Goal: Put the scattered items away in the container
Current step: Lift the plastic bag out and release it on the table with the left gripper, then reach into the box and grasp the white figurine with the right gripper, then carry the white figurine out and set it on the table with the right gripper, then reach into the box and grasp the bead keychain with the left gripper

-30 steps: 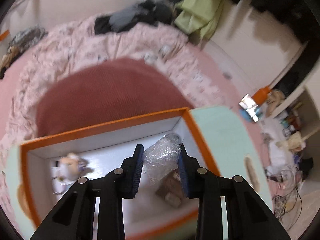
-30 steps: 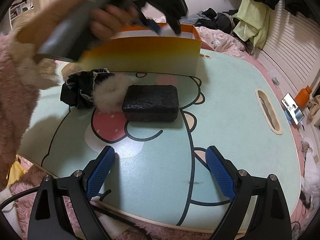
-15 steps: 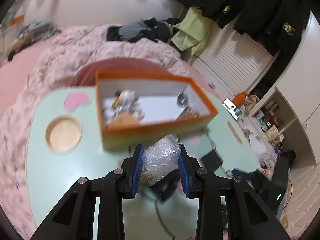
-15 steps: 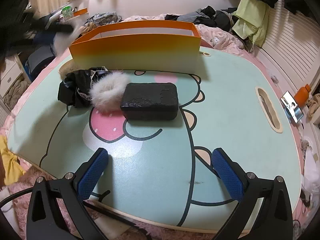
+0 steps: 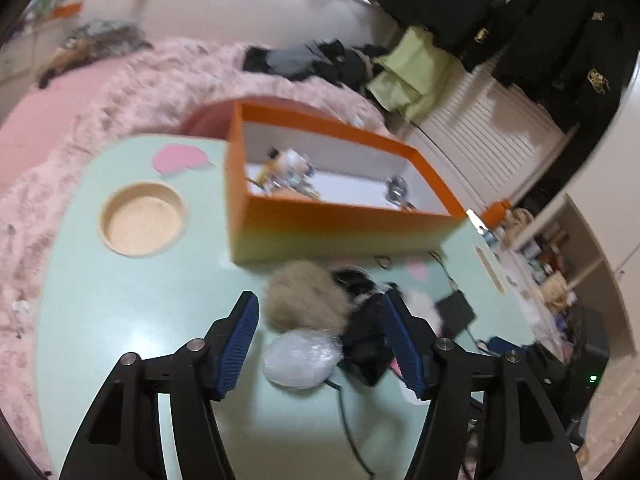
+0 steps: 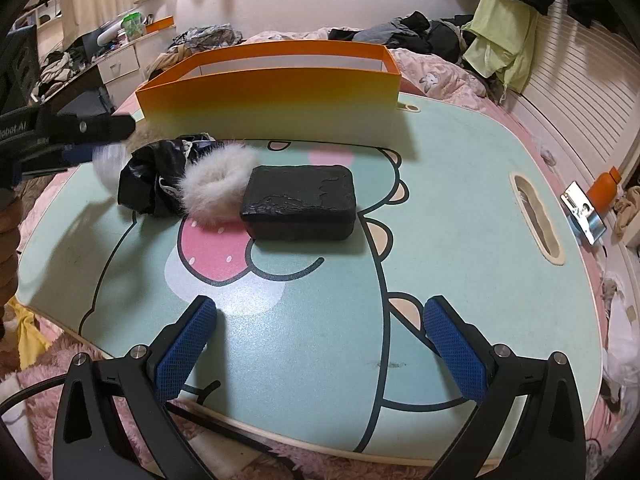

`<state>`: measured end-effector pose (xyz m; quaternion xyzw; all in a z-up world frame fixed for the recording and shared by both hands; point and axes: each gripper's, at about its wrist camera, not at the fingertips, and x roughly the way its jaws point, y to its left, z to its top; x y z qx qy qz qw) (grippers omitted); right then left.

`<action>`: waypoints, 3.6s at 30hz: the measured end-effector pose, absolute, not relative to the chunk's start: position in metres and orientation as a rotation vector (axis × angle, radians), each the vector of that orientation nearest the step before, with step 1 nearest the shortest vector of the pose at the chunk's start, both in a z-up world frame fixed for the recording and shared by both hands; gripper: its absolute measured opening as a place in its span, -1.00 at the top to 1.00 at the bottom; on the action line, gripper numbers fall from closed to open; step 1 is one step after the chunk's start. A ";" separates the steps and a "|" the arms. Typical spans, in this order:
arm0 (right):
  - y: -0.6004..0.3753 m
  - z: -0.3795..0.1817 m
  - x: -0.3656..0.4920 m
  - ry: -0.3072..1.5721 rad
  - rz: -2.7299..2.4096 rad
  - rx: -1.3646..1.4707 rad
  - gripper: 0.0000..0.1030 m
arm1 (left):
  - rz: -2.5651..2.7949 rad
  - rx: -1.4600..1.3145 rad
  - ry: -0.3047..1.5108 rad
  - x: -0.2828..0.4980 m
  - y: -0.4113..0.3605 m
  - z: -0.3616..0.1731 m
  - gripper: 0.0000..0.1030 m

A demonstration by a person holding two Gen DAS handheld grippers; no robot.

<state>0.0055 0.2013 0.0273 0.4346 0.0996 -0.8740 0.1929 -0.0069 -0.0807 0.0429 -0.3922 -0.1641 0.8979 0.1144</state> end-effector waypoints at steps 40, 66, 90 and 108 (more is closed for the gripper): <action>0.023 0.052 -0.230 0.076 -2.115 1.549 0.16 | 2.584 -1.108 -0.457 0.022 -0.108 0.015 -0.35; 0.180 0.053 -0.116 -0.167 -2.187 1.324 0.16 | 2.622 -1.100 -0.487 0.016 -0.109 0.030 -0.35; 0.219 0.061 -0.004 -0.029 -2.307 1.034 -0.45 | 2.583 -1.310 -0.214 -0.085 -0.073 0.111 0.04; 0.229 0.039 -0.006 -0.147 -2.259 1.128 -0.45 | 2.511 -1.782 -0.056 -0.183 -0.043 0.039 0.75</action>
